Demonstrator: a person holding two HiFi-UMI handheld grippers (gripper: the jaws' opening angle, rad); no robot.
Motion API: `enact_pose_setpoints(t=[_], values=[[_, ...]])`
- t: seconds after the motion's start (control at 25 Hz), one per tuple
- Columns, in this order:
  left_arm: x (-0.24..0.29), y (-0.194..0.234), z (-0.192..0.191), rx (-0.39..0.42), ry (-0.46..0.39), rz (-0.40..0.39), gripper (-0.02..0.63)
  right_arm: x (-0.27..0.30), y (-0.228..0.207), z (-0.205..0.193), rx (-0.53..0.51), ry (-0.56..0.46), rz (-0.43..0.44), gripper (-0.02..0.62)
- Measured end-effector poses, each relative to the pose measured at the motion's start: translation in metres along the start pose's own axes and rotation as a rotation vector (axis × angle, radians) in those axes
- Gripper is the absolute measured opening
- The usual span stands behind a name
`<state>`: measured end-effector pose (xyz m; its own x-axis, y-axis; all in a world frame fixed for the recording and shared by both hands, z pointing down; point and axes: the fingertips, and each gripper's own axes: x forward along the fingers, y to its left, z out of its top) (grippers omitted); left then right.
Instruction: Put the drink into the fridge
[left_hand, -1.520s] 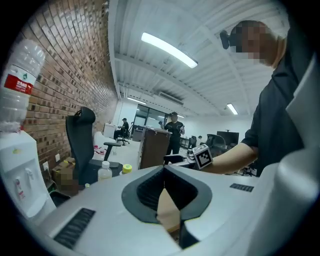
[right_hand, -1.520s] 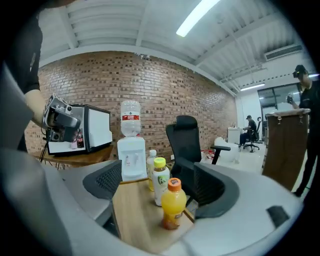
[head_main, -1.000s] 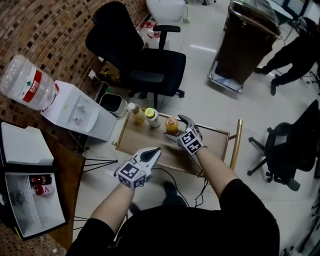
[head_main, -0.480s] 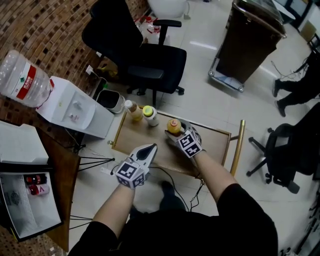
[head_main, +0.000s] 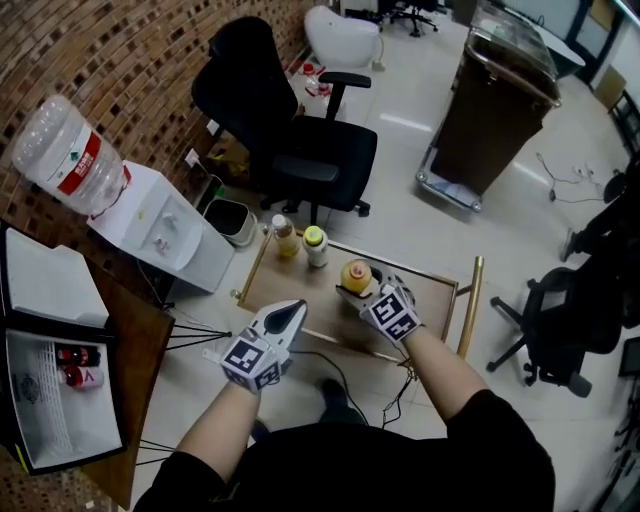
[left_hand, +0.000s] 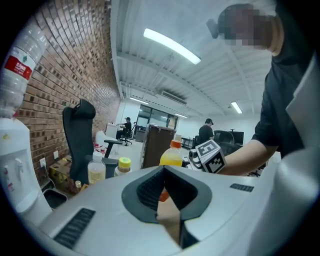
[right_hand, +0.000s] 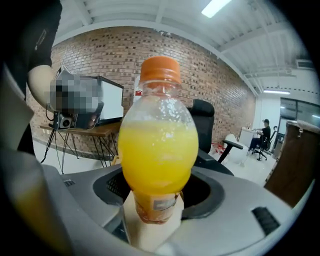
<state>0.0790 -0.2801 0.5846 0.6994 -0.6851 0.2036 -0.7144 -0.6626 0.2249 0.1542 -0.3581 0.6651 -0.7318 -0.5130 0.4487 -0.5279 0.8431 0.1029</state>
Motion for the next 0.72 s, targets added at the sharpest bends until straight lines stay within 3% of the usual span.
enact_pose_setpoints(t=[0.16, 0.32, 0.48, 0.72], values=[[-0.059, 0.003, 0.035, 0.048, -0.05, 0.049, 0.002, -0.003, 0.041, 0.063, -0.091, -0.014, 0.061, 0.295], [-0.15, 0.019, 0.075, 0.088, -0.103, 0.138, 0.002, 0.004, 0.108, 0.143, -0.124, -0.046, 0.151, 0.295], [-0.259, 0.037, 0.097, 0.121, -0.141, 0.251, 0.002, 0.026, 0.194, 0.217, -0.159, -0.072, 0.27, 0.295], [-0.426, 0.048, 0.103, 0.128, -0.206, 0.428, 0.002, 0.06, 0.357, 0.305, -0.329, -0.106, 0.471, 0.295]])
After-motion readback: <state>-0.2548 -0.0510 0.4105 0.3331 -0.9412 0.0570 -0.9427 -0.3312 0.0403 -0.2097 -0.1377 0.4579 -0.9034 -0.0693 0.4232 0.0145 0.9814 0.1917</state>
